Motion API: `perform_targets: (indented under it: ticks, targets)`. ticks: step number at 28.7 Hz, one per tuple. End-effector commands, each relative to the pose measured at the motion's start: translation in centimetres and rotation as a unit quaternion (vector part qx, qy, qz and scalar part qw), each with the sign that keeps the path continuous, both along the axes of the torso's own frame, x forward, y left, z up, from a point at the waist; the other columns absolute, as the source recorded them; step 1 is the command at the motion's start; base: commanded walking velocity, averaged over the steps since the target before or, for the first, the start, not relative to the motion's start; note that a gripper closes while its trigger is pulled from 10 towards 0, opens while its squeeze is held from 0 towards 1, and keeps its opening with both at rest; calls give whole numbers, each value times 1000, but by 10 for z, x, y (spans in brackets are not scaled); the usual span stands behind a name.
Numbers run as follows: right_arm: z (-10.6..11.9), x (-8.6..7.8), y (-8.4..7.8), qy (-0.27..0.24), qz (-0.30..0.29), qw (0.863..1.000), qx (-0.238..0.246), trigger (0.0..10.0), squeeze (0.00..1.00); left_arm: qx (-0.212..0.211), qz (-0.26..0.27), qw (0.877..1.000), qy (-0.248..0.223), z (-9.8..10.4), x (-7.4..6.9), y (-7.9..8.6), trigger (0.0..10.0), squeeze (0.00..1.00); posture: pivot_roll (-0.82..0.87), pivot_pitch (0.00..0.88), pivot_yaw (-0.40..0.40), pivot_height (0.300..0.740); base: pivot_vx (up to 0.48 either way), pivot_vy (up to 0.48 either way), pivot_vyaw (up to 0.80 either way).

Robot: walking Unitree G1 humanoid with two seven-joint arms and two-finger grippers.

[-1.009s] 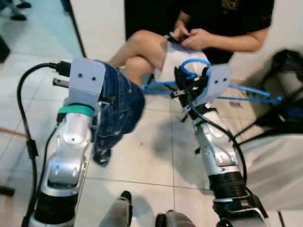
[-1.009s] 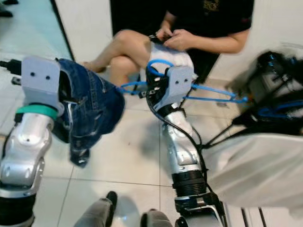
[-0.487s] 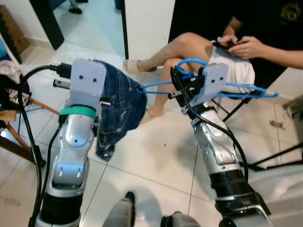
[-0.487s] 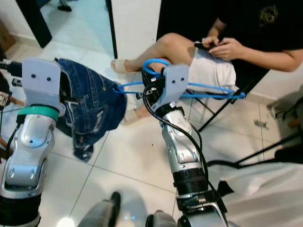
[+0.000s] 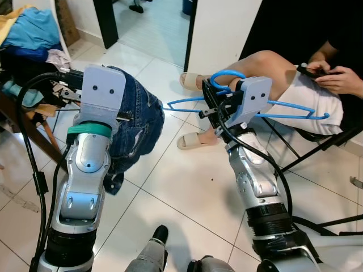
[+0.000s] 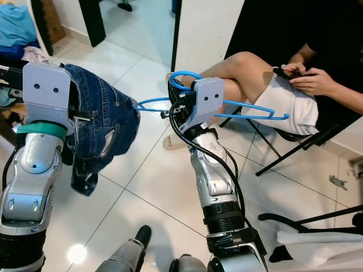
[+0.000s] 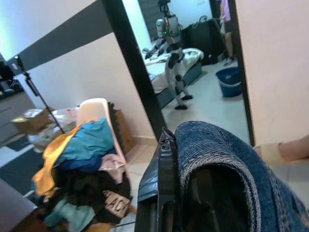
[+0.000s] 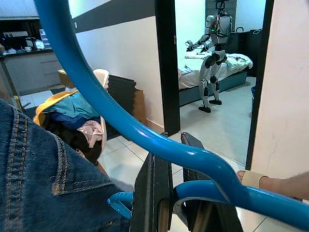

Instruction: Hang hanger

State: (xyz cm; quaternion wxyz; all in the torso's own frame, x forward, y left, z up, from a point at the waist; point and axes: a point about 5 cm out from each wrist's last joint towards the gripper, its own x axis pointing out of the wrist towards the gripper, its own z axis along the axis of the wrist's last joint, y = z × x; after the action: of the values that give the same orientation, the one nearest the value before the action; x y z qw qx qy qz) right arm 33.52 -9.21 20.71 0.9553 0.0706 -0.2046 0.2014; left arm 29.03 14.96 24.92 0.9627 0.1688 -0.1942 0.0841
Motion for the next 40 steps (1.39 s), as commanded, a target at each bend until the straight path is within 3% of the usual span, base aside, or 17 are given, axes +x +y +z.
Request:
perform_targets:
  ticks: [1,30,40]
  targets:
    - [-2,0,0,2,1,1000,3,10000,0,-4,-1,1000,-16,7,1,-2,10000,0,131,67,6,740,0,0,706]
    - [-3,0,1,1,2,1000,4,10000,0,10,11,1000,-24,9,3,-2,10000,0,133,68,10,740,0,0,706]
    - [-3,1,0,3,-3,1000,10,10000,0,10,58,998,-33,20,17,16,10000,0,130,67,11,740,0,0,703]
